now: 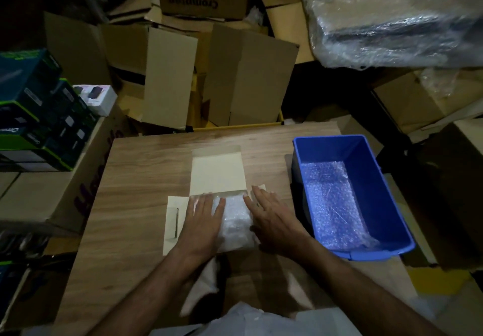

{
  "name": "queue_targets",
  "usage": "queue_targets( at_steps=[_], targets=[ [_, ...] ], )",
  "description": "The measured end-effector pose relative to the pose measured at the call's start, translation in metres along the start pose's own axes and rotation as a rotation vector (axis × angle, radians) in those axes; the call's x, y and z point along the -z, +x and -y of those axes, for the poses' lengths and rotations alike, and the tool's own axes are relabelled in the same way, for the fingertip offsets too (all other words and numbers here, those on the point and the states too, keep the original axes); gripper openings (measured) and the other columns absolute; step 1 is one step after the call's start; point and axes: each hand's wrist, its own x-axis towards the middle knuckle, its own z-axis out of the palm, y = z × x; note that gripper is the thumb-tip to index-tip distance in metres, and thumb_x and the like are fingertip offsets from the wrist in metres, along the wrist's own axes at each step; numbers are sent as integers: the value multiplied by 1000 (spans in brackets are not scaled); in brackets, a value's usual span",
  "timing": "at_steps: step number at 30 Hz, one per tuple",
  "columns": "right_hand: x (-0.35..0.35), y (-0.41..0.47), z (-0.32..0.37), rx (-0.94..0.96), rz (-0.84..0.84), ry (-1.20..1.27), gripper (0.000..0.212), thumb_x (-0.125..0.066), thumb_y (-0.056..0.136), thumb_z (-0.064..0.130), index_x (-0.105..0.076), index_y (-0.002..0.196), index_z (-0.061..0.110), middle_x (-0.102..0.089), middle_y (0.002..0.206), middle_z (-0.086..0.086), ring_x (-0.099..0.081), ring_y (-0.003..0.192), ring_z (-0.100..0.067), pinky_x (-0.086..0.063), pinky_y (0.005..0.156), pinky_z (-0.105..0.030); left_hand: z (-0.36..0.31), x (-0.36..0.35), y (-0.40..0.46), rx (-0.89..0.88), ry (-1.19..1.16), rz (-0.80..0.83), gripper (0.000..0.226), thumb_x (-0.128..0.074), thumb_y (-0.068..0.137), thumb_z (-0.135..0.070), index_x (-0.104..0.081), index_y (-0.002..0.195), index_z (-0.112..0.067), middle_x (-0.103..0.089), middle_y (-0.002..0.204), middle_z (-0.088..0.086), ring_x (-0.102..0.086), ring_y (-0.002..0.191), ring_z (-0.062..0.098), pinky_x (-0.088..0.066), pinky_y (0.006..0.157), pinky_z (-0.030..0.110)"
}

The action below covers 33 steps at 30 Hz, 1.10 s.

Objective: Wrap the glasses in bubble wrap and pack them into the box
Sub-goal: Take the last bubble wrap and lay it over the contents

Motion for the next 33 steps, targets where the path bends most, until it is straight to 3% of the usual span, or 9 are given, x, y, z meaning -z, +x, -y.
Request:
queue_targets(
  at_steps=[4,10,12,15,20,22,25,29,33],
  targets=[
    [16,-24,-28,-78,-165,72,74,-69,86,34,-43,150,6,-36,156,-29,-42,142,-43,-35,115,-53,-42,22,10,-56,-105,-177,91,-75,77,-50,-42,152,-10,-41,154,26,-41,143,42,-9,120,48],
    [18,-79,-94,-348,-249,157,68,-45,94,48,-43,152,11,-32,160,-25,-39,143,-42,-38,115,-53,-121,34,45,-164,-327,-243,66,-43,94,-45,-50,146,-7,-42,152,28,-45,139,44,-42,110,57],
    [12,-98,-119,-384,-203,163,69,-50,92,47,-45,151,10,-33,159,-26,-42,142,-43,-41,112,-51,-148,39,56,-217,-427,-287,60,-42,96,-41,-53,145,-6,-39,154,30,-41,142,44,-38,113,56],
    [4,-117,-151,-389,-37,173,81,-63,88,44,-32,158,15,-17,166,-22,-24,152,-37,-31,120,-43,-179,41,79,-235,-447,-269,61,-42,96,-44,-50,148,-13,-30,160,26,-32,147,40,-24,118,47],
    [-13,-115,-187,-354,277,104,102,-75,83,41,-16,161,12,-4,166,-26,-10,155,-38,-17,125,-36,-198,17,111,-154,-368,-89,66,-41,89,-43,-55,143,-7,-27,157,34,-37,141,52,-42,106,64],
    [-25,-103,-200,-341,337,75,86,-64,95,34,-15,161,12,-4,165,-29,-11,154,-41,-20,124,-41,-199,12,113,-137,-356,-62,68,-41,90,-40,-46,149,-7,-12,161,33,-25,147,50,-37,111,62],
    [-47,-90,-216,-308,399,77,55,-35,108,18,-20,160,14,-4,164,-33,-17,152,-43,-30,116,-49,-202,10,116,-105,-412,-31,74,-41,90,-35,-26,160,-14,14,164,24,6,155,38,-13,123,52],
    [-56,-83,-233,-214,469,3,54,-39,106,22,-27,159,25,-8,165,-25,-26,146,-41,-43,108,-50,-201,5,118,-122,-452,-71,71,-38,91,-32,-26,159,-15,14,165,24,12,155,35,-11,124,50],
    [-57,-81,-247,-112,483,9,42,-58,99,27,-57,141,26,-29,157,-11,-41,133,-36,-47,104,-41,-203,4,117,-120,-474,-72,70,-46,94,-22,-24,160,-14,16,165,25,18,154,33,-8,124,47]
  ],
)
